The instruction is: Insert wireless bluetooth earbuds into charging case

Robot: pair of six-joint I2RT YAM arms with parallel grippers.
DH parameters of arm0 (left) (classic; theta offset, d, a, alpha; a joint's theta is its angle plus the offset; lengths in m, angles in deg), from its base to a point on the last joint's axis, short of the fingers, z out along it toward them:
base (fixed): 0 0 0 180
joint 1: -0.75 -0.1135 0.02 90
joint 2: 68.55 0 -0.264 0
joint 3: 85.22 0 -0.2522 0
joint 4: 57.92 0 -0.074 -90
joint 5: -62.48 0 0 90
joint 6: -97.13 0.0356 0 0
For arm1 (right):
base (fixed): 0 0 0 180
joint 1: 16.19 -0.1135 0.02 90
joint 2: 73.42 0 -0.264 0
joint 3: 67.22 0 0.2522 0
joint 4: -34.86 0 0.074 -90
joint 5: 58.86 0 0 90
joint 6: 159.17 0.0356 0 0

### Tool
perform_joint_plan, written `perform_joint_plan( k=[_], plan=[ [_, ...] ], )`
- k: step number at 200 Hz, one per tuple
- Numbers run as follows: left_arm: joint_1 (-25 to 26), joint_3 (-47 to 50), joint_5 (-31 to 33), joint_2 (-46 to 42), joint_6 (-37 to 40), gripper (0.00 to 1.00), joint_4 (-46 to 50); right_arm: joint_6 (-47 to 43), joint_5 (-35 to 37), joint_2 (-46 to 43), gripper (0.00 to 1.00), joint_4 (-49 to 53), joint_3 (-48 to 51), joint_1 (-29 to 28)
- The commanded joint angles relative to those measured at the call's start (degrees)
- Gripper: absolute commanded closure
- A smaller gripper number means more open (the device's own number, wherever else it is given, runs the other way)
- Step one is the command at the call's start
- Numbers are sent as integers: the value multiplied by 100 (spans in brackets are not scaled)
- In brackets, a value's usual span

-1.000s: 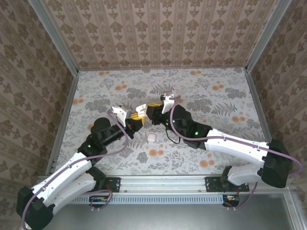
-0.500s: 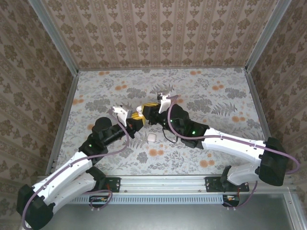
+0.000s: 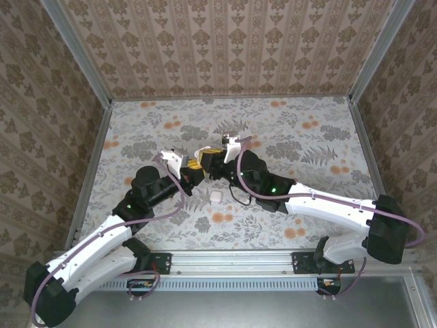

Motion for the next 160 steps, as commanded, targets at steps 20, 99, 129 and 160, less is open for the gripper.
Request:
perform_joint_plan(
  k=[20, 99, 129, 160],
  plan=[
    [35, -222, 86, -20, -76, 100, -288, 228, -139, 47, 81, -251, 15, -86],
    [40, -259, 191, -172, -32, 100, -185, 440, -95, 26, 81, -106, 255, -196],
    [40, -274, 184, -195, -26, 100, -194, 484, -80, -20, 80, -96, 349, -194],
    [37, -295, 152, -193, -30, 100, -205, 420, -155, -16, 78, -107, 347, -192]
  ],
)
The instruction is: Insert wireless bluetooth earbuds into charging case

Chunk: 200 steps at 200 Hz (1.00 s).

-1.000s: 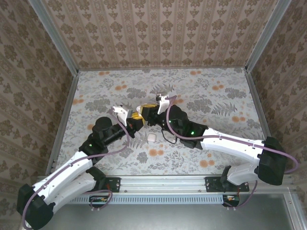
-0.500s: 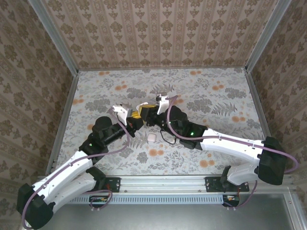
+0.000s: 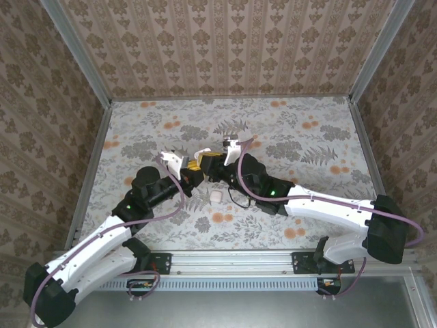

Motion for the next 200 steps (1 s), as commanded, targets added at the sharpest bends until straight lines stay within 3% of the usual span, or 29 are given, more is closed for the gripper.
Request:
perform_joint_plan(
  k=[1, 200],
  plan=[
    [32, -291, 95, -142, -32, 100, -413, 78, -195, -14, 78, 106, 127, -109],
    [34, -296, 140, -154, 2, 100, -376, -88, -319, -39, 71, 107, 62, -119]
  ],
)
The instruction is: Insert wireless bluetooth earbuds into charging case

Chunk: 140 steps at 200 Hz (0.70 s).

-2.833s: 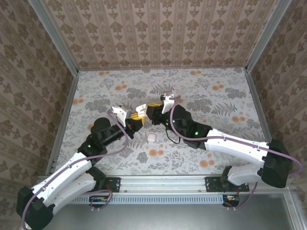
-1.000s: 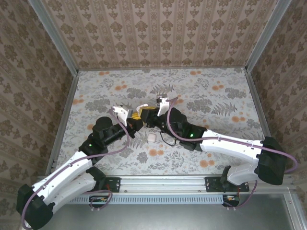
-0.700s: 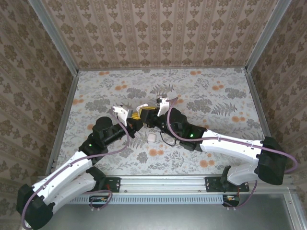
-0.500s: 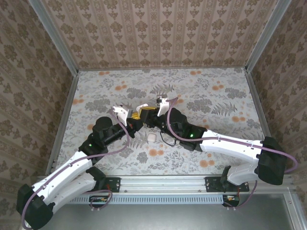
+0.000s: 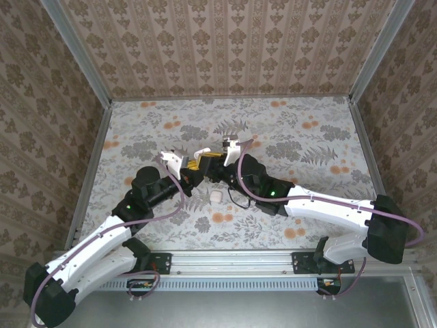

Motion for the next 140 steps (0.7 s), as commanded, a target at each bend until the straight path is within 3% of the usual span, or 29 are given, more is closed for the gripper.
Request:
perform_joint_plan(
  k=[1, 140],
  plan=[
    [29, -298, 97, -150, -1, 100, -376, -55, -301, -37, 71, 124, 64, -101],
    [42, -318, 97, -141, 45, 100, -349, -208, -103, -299, 66, 327, 15, -93]
  ],
)
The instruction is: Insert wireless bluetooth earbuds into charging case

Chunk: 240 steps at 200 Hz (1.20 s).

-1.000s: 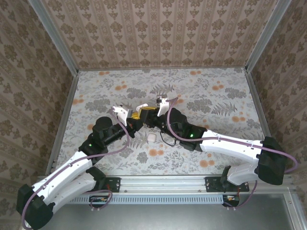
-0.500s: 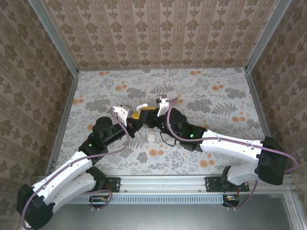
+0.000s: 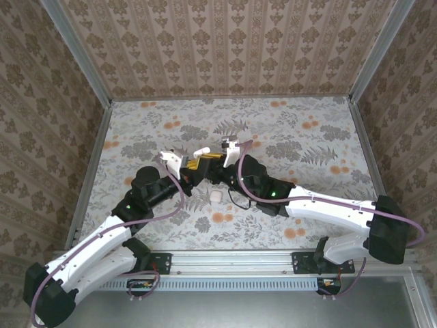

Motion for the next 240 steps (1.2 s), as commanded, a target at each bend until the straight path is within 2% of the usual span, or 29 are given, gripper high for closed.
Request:
perform_joint_plan(
  k=[1, 44, 92, 116, 176, 201, 240],
  plan=[
    [42, -305, 76, -136, 47, 100, -344, -91, -9, -236, 66, 281, 15, -53],
    [34, -296, 23, -175, 182, 100, -195, -347, 129, -627, 61, 1065, -247, 28],
    [24, -305, -223, -246, 421, 100, -44, -674, -663, -934, 59, 2212, -850, 331],
    [25, -278, -456, -250, 501, 100, -115, -815, -1290, -906, 62, 2670, -1166, 482],
    [12, -191, -671, -251, 552, 100, -280, -1080, -2907, -365, 82, 3433, -1880, 521],
    [16, -186, -696, -255, 533, 100, -307, -1062, -2991, -228, 87, 3532, -1918, 532],
    [16, -185, -775, -277, 544, 100, -302, -966, -2909, -239, 88, 3455, -1835, 691]
  ],
)
